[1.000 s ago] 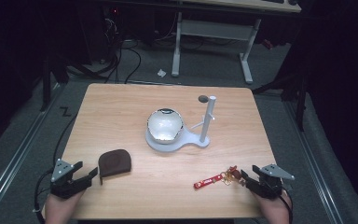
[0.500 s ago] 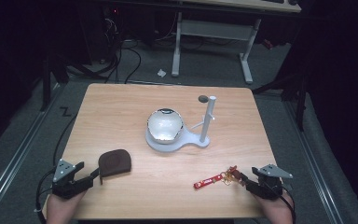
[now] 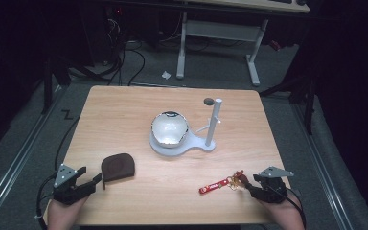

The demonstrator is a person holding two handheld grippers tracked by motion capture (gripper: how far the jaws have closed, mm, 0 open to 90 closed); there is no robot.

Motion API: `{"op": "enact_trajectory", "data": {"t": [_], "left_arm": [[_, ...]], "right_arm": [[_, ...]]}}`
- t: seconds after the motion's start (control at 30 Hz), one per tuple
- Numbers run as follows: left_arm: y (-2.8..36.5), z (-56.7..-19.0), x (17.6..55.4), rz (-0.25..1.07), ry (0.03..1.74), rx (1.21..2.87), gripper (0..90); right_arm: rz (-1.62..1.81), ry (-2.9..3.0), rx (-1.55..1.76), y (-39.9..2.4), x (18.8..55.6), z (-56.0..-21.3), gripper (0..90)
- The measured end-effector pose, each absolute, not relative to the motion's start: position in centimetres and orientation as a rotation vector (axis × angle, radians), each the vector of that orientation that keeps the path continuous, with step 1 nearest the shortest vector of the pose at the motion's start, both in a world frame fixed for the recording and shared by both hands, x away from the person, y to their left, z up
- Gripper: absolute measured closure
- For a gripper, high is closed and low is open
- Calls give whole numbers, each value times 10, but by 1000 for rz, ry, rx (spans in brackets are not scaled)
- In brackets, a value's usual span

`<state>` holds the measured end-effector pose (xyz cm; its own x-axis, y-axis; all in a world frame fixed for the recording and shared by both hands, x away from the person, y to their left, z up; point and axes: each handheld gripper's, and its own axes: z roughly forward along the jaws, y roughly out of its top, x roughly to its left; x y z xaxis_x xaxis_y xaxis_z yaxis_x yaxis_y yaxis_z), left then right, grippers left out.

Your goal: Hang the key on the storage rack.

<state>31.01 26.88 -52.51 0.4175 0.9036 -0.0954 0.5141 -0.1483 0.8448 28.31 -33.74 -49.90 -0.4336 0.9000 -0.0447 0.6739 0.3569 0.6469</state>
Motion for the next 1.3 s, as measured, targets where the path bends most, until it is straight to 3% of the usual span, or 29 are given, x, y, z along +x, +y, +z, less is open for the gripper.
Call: {"op": "enact_trajectory", "data": {"t": [0.7,1.3], "left_arm": [[270,-527,312,533,1219,1820,318],[270,-527,313,530,1213,1826,316]], "right_arm": [[567,2436,1369,-320,309,-478,507],[467,2542,1409,-319,331,-479,535]]}}
